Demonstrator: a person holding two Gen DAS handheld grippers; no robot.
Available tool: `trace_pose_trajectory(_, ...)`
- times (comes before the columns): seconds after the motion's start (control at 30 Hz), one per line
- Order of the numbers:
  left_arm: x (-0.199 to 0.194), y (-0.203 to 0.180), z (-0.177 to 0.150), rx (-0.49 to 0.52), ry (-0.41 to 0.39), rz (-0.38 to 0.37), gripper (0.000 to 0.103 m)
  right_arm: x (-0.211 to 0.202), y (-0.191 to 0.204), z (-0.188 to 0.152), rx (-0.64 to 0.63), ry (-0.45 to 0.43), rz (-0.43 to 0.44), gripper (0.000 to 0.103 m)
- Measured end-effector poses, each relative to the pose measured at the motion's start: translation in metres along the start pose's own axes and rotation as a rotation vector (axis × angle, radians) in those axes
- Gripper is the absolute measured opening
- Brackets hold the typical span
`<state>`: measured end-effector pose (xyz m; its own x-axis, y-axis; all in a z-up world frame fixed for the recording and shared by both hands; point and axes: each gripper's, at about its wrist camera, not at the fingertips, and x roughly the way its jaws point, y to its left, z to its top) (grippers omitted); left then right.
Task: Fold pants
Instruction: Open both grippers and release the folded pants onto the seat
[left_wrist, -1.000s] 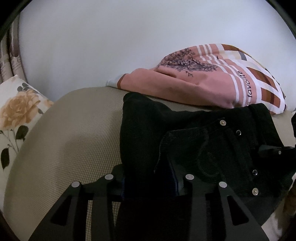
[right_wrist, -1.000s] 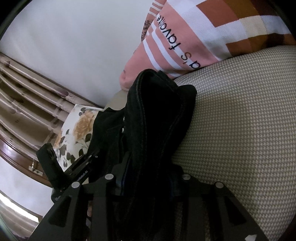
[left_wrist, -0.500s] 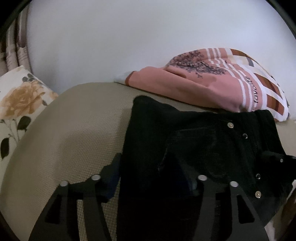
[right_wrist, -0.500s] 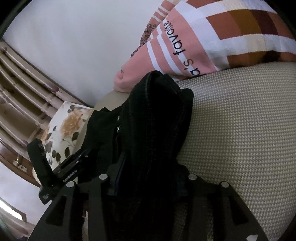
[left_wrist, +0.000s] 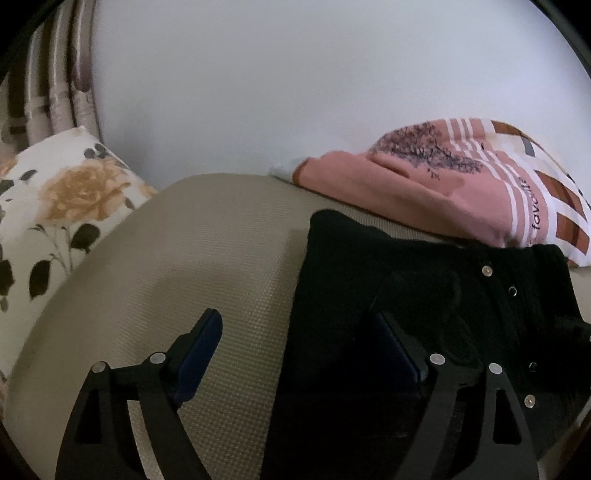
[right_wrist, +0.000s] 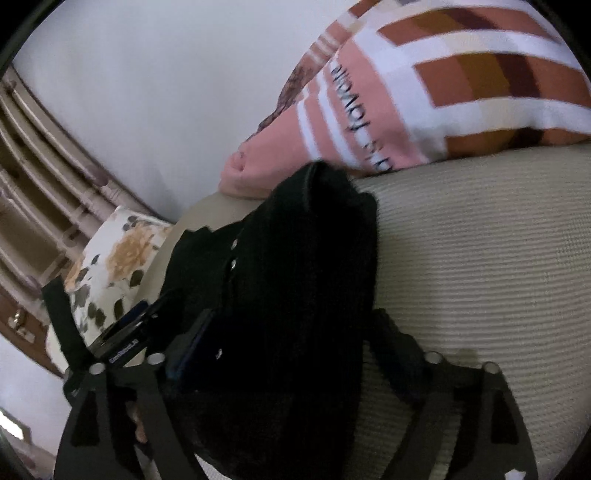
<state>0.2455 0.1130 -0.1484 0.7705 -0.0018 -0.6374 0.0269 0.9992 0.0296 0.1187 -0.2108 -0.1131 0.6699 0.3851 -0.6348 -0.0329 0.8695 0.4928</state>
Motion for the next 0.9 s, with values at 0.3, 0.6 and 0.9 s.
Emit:
trace_pose_trajectory(0.3,-0.028,-0.006,-0.010,0.043,-0.076,0.054,0.091,-0.050,0.052,-0.028,-0.183,-0.146,-0.197,0.086)
trace_pose_trajectory(0.6,-0.083,-0.012,-0.036,0.053,-0.087,0.051,0.092,-0.079,0.096,-0.063,-0.279,-0.145,-0.188,0.100)
trace_pose_trajectory(0.9,-0.180,-0.023,-0.029,0.022,-0.259,0.005,0.094,-0.136,0.107,-0.081,-0.273,-0.203,-0.183,0.100)
